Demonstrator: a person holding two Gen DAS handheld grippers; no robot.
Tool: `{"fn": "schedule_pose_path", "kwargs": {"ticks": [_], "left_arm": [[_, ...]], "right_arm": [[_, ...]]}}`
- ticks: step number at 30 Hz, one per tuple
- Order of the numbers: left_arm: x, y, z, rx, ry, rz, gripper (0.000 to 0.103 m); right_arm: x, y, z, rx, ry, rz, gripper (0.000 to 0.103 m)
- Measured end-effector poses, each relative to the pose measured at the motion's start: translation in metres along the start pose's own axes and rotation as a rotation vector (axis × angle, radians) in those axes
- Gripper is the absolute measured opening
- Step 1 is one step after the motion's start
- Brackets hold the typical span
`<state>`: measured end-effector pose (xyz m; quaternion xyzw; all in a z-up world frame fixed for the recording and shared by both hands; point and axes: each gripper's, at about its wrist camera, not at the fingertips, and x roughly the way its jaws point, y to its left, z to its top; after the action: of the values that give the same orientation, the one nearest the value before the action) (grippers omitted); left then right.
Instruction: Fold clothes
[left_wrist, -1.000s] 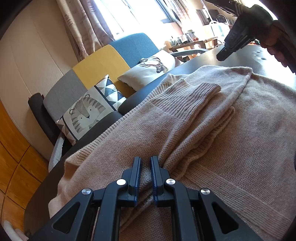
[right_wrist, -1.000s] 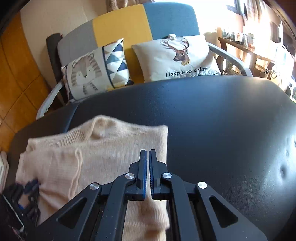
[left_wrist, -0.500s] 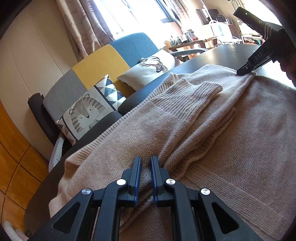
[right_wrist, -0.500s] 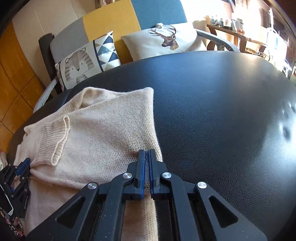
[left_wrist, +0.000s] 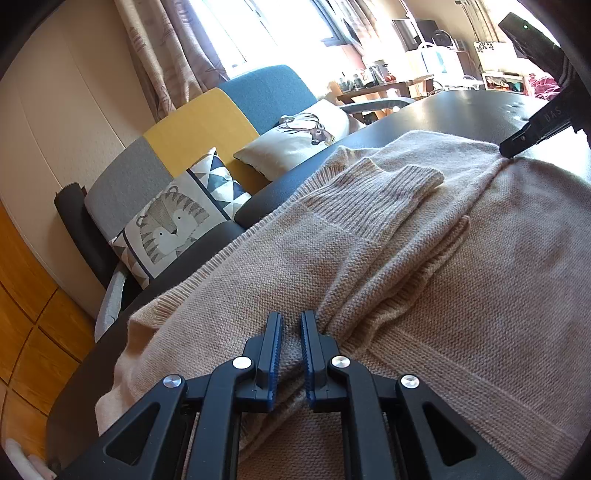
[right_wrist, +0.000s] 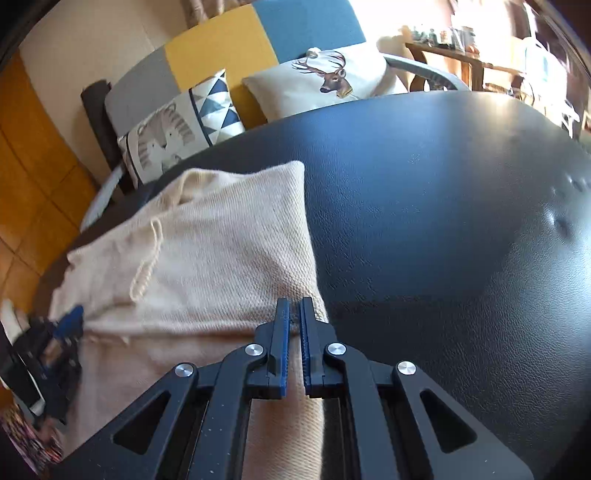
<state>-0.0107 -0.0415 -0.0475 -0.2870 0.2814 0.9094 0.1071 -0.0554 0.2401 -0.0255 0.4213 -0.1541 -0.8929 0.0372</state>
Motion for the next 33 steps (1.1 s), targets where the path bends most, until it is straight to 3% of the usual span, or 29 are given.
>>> {"fn": "schedule_pose_path", "kwargs": {"ticks": [6, 12, 14, 19, 21, 25, 29, 33], "left_arm": [[0.0, 0.0, 0.0, 0.001, 0.0, 0.003, 0.01], [0.001, 0.0, 0.001, 0.003, 0.0, 0.007, 0.01], [0.001, 0.0, 0.001, 0.001, 0.0, 0.005, 0.01], [0.0, -0.003, 0.002, 0.014, 0.005, 0.014, 0.01], [-0.003, -0.006, 0.002, 0.028, -0.001, 0.028, 0.01], [-0.006, -0.007, 0.003, 0.035, -0.004, 0.027, 0.01], [-0.007, 0.009, 0.002, -0.042, -0.006, -0.059, 0.011], [-0.019, 0.028, -0.001, -0.135, -0.042, -0.154, 0.011]], "right_arm": [[-0.003, -0.001, -0.017, -0.044, 0.013, -0.027, 0.005], [-0.005, 0.009, -0.011, -0.063, 0.041, -0.083, 0.006], [-0.02, 0.02, -0.009, -0.039, -0.015, -0.069, 0.006], [-0.04, 0.092, -0.018, -0.16, -0.095, 0.127, 0.009], [-0.033, 0.129, -0.021, -0.23, -0.071, 0.203, 0.009], [-0.001, 0.19, -0.021, -0.328, 0.004, 0.267, 0.009], [0.034, 0.192, -0.021, -0.253, 0.097, 0.238, 0.009], [0.045, 0.169, -0.022, -0.159, 0.101, 0.312, 0.003]]}}
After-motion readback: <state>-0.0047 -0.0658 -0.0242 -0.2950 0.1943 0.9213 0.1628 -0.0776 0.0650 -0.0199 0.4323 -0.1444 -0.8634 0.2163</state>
